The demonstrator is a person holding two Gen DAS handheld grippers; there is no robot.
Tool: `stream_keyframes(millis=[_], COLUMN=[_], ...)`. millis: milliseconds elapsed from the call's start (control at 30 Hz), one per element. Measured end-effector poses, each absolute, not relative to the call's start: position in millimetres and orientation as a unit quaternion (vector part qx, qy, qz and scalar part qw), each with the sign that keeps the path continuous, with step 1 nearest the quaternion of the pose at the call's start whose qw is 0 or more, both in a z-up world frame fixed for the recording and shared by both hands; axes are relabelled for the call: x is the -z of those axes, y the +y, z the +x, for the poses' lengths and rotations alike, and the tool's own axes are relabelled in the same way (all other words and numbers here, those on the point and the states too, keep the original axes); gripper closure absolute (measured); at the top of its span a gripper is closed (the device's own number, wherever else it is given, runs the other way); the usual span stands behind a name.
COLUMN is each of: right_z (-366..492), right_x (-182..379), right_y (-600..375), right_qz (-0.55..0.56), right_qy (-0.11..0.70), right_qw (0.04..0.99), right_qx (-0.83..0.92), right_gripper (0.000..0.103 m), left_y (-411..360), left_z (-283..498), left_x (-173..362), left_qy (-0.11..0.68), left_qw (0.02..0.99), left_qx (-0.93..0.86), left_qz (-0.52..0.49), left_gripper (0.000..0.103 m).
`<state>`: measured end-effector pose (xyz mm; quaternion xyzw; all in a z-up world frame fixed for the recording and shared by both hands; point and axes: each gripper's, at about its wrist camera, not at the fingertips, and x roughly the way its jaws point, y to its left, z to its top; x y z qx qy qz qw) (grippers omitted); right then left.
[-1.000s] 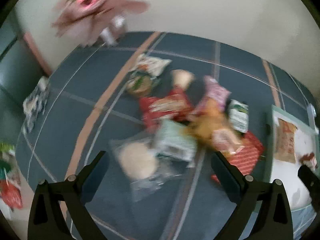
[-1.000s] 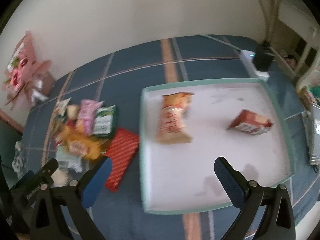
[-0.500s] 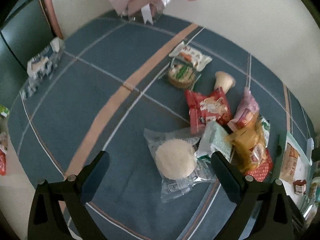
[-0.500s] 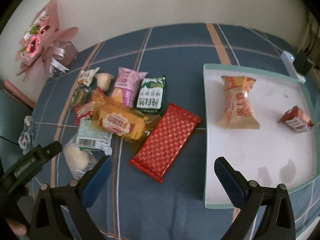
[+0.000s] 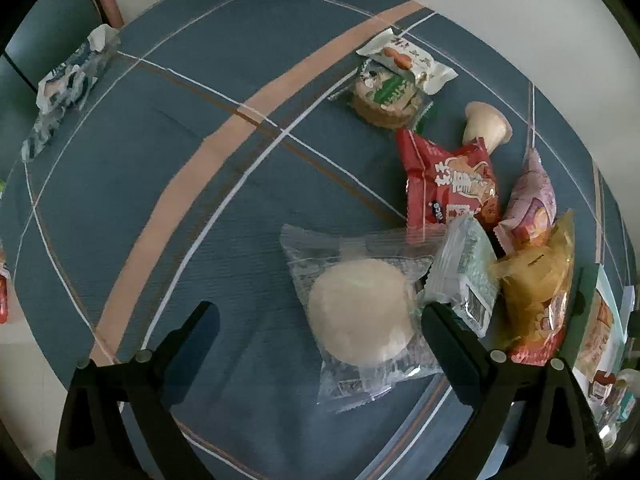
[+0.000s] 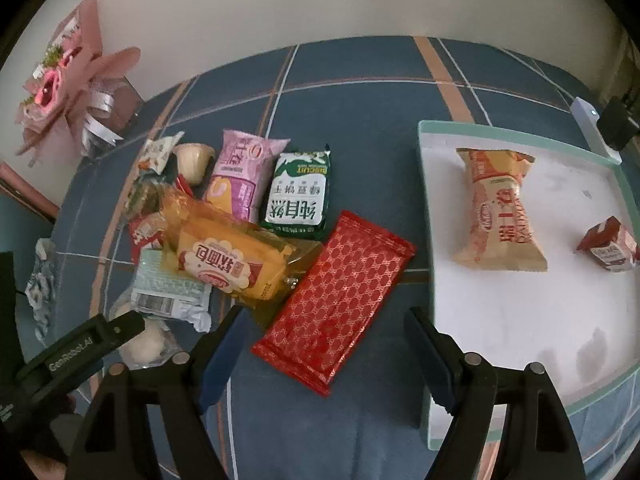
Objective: Organize snacks
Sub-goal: 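Grasp clear-bagged round bun with left tool while right tool grasps red patterned bar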
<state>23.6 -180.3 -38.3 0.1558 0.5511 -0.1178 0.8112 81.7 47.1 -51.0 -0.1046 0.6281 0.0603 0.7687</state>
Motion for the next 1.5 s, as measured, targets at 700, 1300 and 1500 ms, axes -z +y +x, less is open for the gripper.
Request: stream_keyframes(millis=[700,1300,1500], right_z=[40,-8,-19], right_x=[79,86,89], right_y=[-174,-164,-157], right_qz=[0.121,0.108,0.102], right_qy=[0.573,0.606,0.613], right_qw=[0.801,0.781,0.777], right_qx=[0.122,0.107,0.106], right_gripper=[0.038,0.047,0.047], left_y=[33,32,29], left_z=[99,79,68], left_x=[67,79,70], left_qy=[0.643,0.649,0.646], left_qw=[0.756,0.751,0.756], left_qx=[-0.035,-0.020,-0.009], left_qz=[-0.115,-0.120,-0.106], left_gripper=[0.014,0.034,0.047])
